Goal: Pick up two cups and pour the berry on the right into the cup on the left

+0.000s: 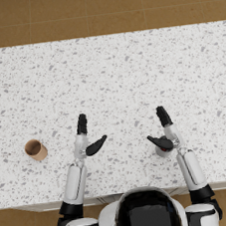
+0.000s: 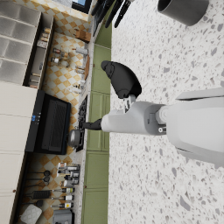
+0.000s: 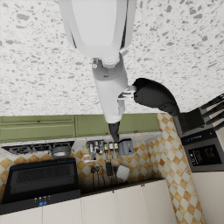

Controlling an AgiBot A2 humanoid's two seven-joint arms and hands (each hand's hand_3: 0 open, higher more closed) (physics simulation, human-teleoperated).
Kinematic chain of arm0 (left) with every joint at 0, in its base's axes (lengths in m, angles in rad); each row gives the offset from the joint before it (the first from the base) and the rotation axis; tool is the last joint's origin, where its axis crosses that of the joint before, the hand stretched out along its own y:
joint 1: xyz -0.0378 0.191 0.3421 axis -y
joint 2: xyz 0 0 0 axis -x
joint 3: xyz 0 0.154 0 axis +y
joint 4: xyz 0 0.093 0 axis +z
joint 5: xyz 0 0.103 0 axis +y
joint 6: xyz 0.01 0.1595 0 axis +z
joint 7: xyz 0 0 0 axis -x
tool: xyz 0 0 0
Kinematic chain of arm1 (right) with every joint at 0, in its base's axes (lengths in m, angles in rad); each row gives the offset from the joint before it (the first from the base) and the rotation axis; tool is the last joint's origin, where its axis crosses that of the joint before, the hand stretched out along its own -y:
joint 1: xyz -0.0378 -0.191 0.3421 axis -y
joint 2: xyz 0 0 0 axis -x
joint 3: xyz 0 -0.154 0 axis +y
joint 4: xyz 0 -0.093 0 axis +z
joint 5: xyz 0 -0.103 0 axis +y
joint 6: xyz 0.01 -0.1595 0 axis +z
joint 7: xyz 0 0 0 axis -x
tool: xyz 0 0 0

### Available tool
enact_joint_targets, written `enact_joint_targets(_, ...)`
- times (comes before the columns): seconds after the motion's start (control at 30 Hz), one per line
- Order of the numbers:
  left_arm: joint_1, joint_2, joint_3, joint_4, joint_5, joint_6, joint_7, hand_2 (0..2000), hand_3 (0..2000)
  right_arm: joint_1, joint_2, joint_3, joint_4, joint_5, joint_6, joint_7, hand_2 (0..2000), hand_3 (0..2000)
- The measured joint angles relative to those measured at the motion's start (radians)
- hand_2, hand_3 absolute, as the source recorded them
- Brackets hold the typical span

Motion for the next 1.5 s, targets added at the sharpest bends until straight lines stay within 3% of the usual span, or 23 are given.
enact_joint_targets(0.37, 0.000, 0.000, 0.000, 0.000, 0.000, 0.000, 0.000, 0, 0, 0.000, 0.000, 0.000, 0.000, 0.000, 0.000, 0.000, 0, 0)
enact_joint_targets(0.5, -0.032, -0.003, -0.006, -0.010, 0.000, -0.074, -0.074, 0, 0, -0.021, 0.002, 0.008, 0.044, 0.000, -0.063, 0.064, 0, 0)
enact_joint_targets(0.6, -0.093, -0.015, -0.084, -0.056, 0.000, -0.091, -0.091, 0, 0, -0.092, 0.035, -0.004, 0.140, 0.000, -0.086, 0.087, 0, 0)
enact_joint_targets(0.73, -0.175, -0.014, -0.203, -0.108, 0.125, -0.098, -0.098, 0, 0, -0.200, 0.083, -0.055, 0.230, 0.125, -0.096, 0.097, 0, 0)
enact_joint_targets(0.97, -0.285, 0.043, -0.428, -0.115, 0.301, -0.101, -0.100, 0, 0, -0.339, 0.119, -0.160, 0.287, 0.302, -0.099, 0.101, 0, 0)
enact_joint_targets(1.2, -0.332, 0.083, -0.610, -0.046, 0.357, -0.101, -0.101, 0, 0, -0.455, 0.127, -0.226, 0.289, 0.359, -0.100, 0.101, 0, 0)
enact_joint_targets(1.5, -0.336, 0.100, -0.725, 0.085, 0.463, -0.101, -0.101, 0, 0, -0.474, 0.110, -0.203, 0.202, 0.465, -0.100, 0.101, 0, 0)
